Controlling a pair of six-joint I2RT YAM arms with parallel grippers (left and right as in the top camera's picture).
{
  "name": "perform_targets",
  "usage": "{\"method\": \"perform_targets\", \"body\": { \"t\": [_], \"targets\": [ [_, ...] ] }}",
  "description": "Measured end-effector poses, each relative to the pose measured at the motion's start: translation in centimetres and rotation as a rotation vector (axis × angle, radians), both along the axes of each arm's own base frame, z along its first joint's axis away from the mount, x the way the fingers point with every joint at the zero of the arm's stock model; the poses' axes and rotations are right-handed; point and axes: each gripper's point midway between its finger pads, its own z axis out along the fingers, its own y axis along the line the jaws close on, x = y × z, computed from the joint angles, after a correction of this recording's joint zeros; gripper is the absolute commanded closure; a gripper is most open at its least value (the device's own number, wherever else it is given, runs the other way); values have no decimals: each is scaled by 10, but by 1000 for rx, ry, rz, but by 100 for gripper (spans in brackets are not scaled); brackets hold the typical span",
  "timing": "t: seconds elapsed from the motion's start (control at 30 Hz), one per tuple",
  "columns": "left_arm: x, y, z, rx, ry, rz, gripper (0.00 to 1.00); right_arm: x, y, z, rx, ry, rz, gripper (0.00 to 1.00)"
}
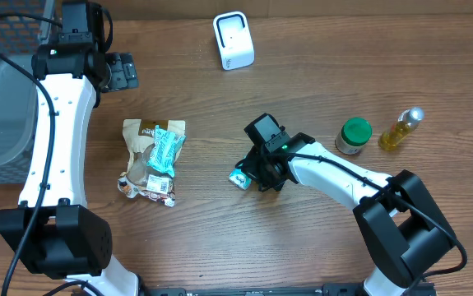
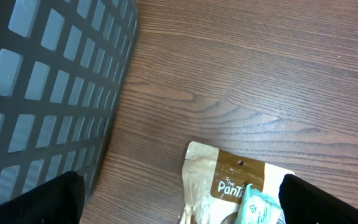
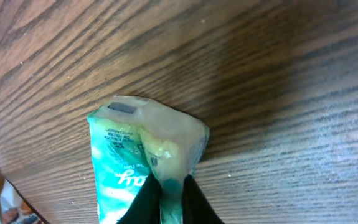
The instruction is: Scan the item barcode
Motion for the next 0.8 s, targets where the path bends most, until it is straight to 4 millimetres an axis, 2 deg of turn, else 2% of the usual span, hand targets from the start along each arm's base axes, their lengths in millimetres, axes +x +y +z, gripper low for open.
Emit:
{"method": "perform_targets", "body": {
  "t": [0.07, 0.1, 0.2, 0.23, 0.3, 0.37, 0.53, 0.8],
  "targets": [
    [0, 0, 0, 0, 0, 0, 0, 2, -2, 0, -9, -8, -3, 87],
    [0, 0, 0, 0, 0, 0, 0, 3, -3, 0, -16, -16, -6, 76],
    [0, 0, 0, 0, 0, 0, 0, 10, -5, 0, -33, -51, -17, 75],
    [0, 0, 0, 0, 0, 0, 1, 13, -5, 1, -35, -61, -20, 69],
    [0, 0, 0, 0, 0, 0, 0, 14, -7, 0, -42, -66, -30, 51],
    [0, 0, 0, 0, 0, 0, 0, 14, -7, 0, -46, -70, -20, 46],
    [0, 0, 0, 0, 0, 0, 0, 15, -8, 0, -49, -70, -29, 53],
    [0, 0, 0, 0, 0, 0, 0, 15, -10, 0, -53, -67, -30, 47]
  ]
}}
